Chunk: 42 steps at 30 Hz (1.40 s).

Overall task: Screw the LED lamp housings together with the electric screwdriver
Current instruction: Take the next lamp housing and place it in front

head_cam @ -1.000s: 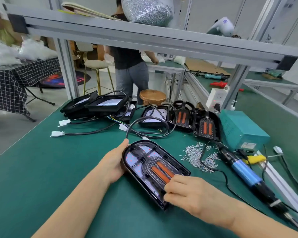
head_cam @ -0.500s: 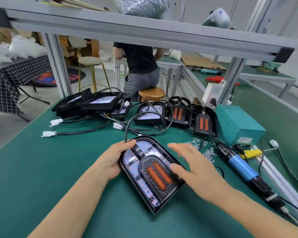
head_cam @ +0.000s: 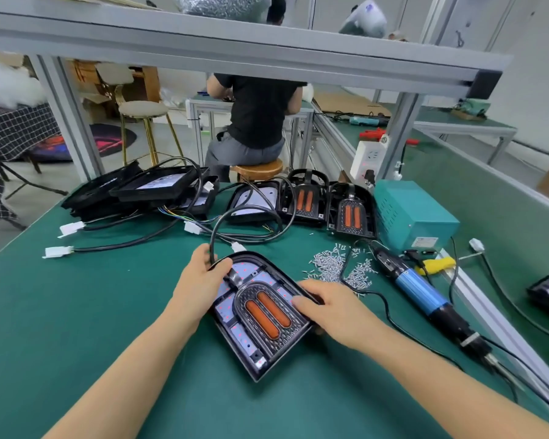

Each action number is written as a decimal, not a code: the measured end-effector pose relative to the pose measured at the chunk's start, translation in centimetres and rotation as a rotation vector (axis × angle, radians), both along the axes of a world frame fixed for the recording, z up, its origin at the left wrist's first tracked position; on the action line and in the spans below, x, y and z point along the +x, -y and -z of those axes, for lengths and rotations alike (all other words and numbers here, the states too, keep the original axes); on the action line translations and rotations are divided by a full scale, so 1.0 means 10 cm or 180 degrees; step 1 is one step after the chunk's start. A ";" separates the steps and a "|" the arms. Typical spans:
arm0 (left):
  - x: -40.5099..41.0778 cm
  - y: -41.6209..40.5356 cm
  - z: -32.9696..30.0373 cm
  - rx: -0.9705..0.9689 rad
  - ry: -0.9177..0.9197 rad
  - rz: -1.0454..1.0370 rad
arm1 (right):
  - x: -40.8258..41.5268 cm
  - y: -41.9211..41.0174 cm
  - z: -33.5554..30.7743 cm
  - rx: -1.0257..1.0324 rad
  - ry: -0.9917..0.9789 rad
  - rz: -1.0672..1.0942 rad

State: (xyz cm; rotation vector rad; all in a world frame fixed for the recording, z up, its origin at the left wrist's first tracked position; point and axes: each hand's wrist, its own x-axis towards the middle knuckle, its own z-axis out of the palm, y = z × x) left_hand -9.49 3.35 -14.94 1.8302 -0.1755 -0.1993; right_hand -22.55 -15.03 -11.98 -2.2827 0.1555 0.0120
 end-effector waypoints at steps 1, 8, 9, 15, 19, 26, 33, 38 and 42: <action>-0.01 -0.01 0.00 -0.0025 0.0015 -0.0011 | 0.00 0.02 -0.01 -0.0081 0.0011 -0.0003; -0.04 0.00 -0.19 0.0907 0.0261 -0.0522 | -0.18 0.95 -0.22 -0.1549 0.0356 0.1288; -0.07 0.01 -0.25 0.1166 0.0642 -0.0732 | -0.22 1.11 -0.23 -0.1765 0.0159 0.1420; -0.29 0.50 -0.68 0.1308 0.2319 0.0335 | -0.32 1.50 -0.11 -0.2449 -0.1241 0.1389; -0.16 1.02 -0.67 0.2544 0.1617 0.1190 | -0.29 1.45 -0.10 -0.2315 -0.1205 0.1443; 0.00 1.26 -0.47 0.3831 0.1217 0.1427 | -0.24 1.46 -0.05 -0.2063 -0.1349 0.1621; -0.04 1.32 -0.42 0.3777 0.1338 0.1401 | -0.19 1.50 -0.01 -0.2012 -0.1310 0.1644; -0.06 1.31 -0.43 0.3904 0.1278 0.1301 | -0.26 1.59 0.02 -0.1349 -0.0940 0.1775; -0.05 1.29 -0.43 0.3876 0.1291 0.1379 | -0.32 1.62 -0.06 -0.0760 -0.0579 0.1876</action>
